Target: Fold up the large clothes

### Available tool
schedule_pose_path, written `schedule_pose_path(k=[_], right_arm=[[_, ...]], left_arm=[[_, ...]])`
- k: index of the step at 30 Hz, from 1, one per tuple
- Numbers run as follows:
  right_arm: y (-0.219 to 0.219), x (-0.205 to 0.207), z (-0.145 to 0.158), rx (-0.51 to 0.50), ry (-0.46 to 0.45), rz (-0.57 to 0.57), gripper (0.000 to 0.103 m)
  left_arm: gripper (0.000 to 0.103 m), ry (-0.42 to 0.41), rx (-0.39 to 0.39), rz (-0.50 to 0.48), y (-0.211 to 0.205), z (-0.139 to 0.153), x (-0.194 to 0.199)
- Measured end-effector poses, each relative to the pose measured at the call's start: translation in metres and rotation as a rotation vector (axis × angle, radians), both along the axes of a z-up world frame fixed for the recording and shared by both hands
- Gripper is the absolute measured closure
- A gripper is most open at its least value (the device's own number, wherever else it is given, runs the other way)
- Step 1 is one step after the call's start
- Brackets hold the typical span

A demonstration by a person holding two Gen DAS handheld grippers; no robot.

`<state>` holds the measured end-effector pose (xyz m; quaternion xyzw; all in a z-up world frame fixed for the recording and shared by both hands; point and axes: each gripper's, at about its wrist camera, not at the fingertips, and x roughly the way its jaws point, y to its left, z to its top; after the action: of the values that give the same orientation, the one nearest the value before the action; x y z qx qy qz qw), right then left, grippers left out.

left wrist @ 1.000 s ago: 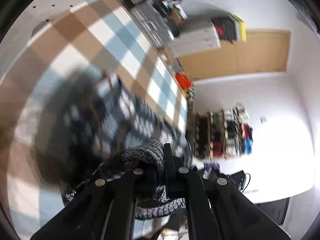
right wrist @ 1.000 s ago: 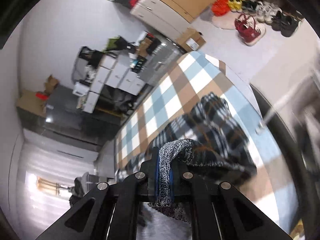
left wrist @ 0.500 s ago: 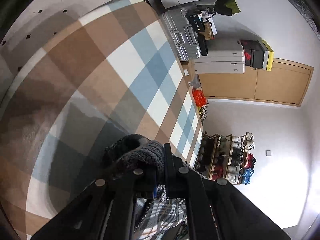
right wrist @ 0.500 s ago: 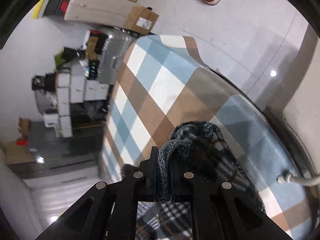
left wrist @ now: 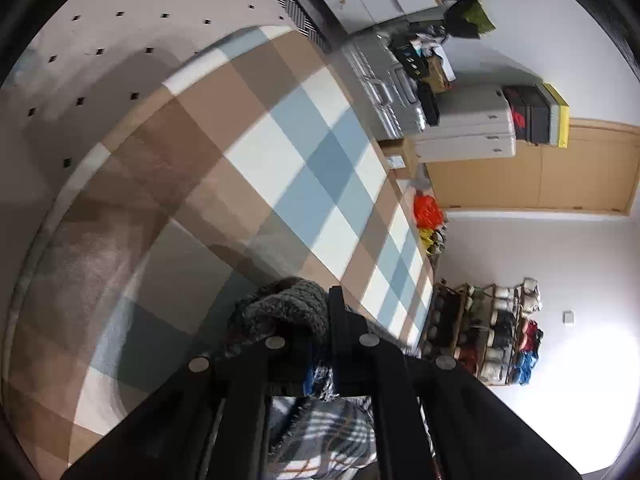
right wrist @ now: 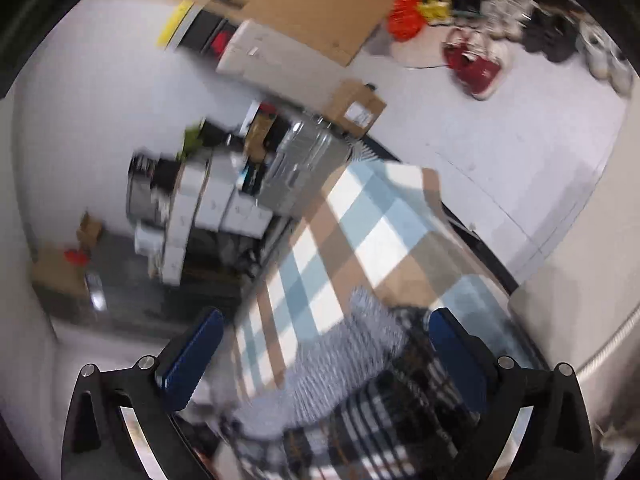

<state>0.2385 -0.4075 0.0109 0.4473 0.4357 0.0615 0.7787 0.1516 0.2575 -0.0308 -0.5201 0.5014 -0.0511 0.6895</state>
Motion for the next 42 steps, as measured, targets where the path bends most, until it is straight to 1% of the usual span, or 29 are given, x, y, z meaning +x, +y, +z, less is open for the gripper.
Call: schedule_pose_path(k=[1, 2, 3, 5, 6, 7, 8, 10, 11, 12, 13, 15, 16, 18, 20, 21, 22, 24, 25, 26, 28, 29, 31, 33, 35, 37, 39, 41, 42], right_arm=[[0.011, -0.001, 0.004, -0.046, -0.001, 0.044, 0.0], [0.027, -0.003, 0.008, -0.109, -0.003, 0.099, 0.0], [0.048, -0.006, 0.012, -0.182, -0.014, 0.168, 0.0], [0.092, -0.013, 0.017, -0.319, -0.044, 0.318, 0.0], [0.117, -0.017, 0.017, -0.394, -0.058, 0.401, 0.0], [0.147, -0.02, 0.015, -0.487, -0.088, 0.514, 0.0], [0.168, -0.023, 0.011, -0.565, -0.107, 0.593, 0.0], [0.198, -0.026, -0.003, -0.683, -0.098, 0.664, 0.0], [0.209, -0.025, -0.013, -0.696, -0.077, 0.687, 0.0], [0.215, -0.023, -0.021, -0.708, -0.056, 0.698, 0.0], [0.223, -0.019, -0.033, -0.747, -0.018, 0.703, 0.0], [0.231, -0.01, -0.05, -0.813, 0.034, 0.691, 0.0], [0.232, -0.004, -0.058, -0.82, 0.055, 0.666, 0.0], [0.226, 0.004, -0.067, -0.822, 0.085, 0.605, 0.0], [0.223, 0.012, -0.072, -0.834, 0.106, 0.554, 0.0], [0.223, 0.014, -0.072, -0.845, 0.111, 0.538, 0.0], [0.224, 0.015, -0.071, -0.858, 0.117, 0.535, 0.0], [0.224, 0.015, -0.066, -0.864, 0.122, 0.534, 0.0], [0.221, 0.01, -0.058, -0.849, 0.102, 0.521, 0.0], [0.215, 0.003, -0.049, -0.825, 0.068, 0.496, 0.0], [0.206, -0.01, -0.034, -0.77, 0.014, 0.471, 0.0], [0.2, -0.018, -0.027, -0.741, -0.013, 0.467, 0.0], [0.182, -0.039, -0.015, -0.699, -0.049, 0.444, 0.0], [0.164, -0.058, -0.009, -0.652, -0.062, 0.413, 0.0], [0.143, -0.083, -0.005, -0.563, -0.084, 0.374, 0.0], [0.124, -0.114, -0.009, -0.474, -0.094, 0.323, 0.0], [0.115, -0.132, -0.016, -0.439, -0.086, 0.296, 0.0], [0.109, -0.143, -0.032, -0.449, -0.046, 0.285, 0.0], [0.107, -0.143, -0.038, -0.456, -0.03, 0.293, 0.0]], left_arm=[[0.079, -0.005, -0.01, -0.017, -0.003, 0.001, 0.0], [0.053, 0.0, -0.005, -0.01, -0.002, 0.003, -0.001], [0.036, 0.0, 0.001, 0.019, 0.002, 0.006, -0.004], [0.035, -0.025, 0.012, 0.075, 0.011, 0.017, -0.011], [0.035, -0.039, 0.022, 0.08, 0.014, 0.022, -0.014], [0.035, -0.053, 0.047, 0.074, 0.016, 0.029, -0.017], [0.035, -0.06, 0.059, 0.067, 0.017, 0.032, -0.02], [0.034, -0.078, 0.077, 0.016, 0.012, 0.039, -0.026], [0.034, -0.073, 0.092, -0.022, 0.008, 0.04, -0.029], [0.034, -0.05, 0.127, -0.089, -0.004, 0.037, -0.031], [0.034, -0.037, 0.147, -0.153, -0.016, 0.035, -0.036], [0.034, -0.039, 0.145, -0.271, -0.042, 0.03, -0.041], [0.034, -0.049, 0.141, -0.324, -0.056, 0.027, -0.045], [0.034, -0.058, 0.161, -0.39, -0.078, 0.021, -0.046], [0.034, -0.059, 0.176, -0.443, -0.1, 0.013, -0.036], [0.034, -0.046, 0.198, -0.473, -0.111, 0.009, -0.027], [0.034, -0.026, 0.225, -0.493, -0.118, 0.006, -0.016], [0.034, -0.043, 0.28, -0.485, -0.122, 0.003, 0.007], [0.034, -0.057, 0.343, -0.481, -0.122, 0.002, 0.019], [0.034, -0.052, 0.357, -0.489, -0.122, 0.0, 0.026], [0.034, -0.031, 0.351, -0.491, -0.118, -0.007, 0.036], [0.034, -0.035, 0.344, -0.482, -0.115, -0.004, 0.034], [0.034, -0.052, 0.365, -0.453, -0.108, 0.009, 0.022], [0.034, -0.089, 0.376, -0.436, -0.1, 0.023, -0.001], [0.034, -0.146, 0.36, -0.434, -0.089, 0.035, -0.033], [0.034, -0.154, 0.381, -0.421, -0.077, 0.039, -0.059], [0.029, -0.155, 0.4, -0.4, -0.068, 0.033, -0.085], [0.029, -0.126, 0.419, -0.406, -0.066, 0.017, -0.096], [0.029, -0.098, 0.43, -0.402, -0.063, 0.006, -0.098]])
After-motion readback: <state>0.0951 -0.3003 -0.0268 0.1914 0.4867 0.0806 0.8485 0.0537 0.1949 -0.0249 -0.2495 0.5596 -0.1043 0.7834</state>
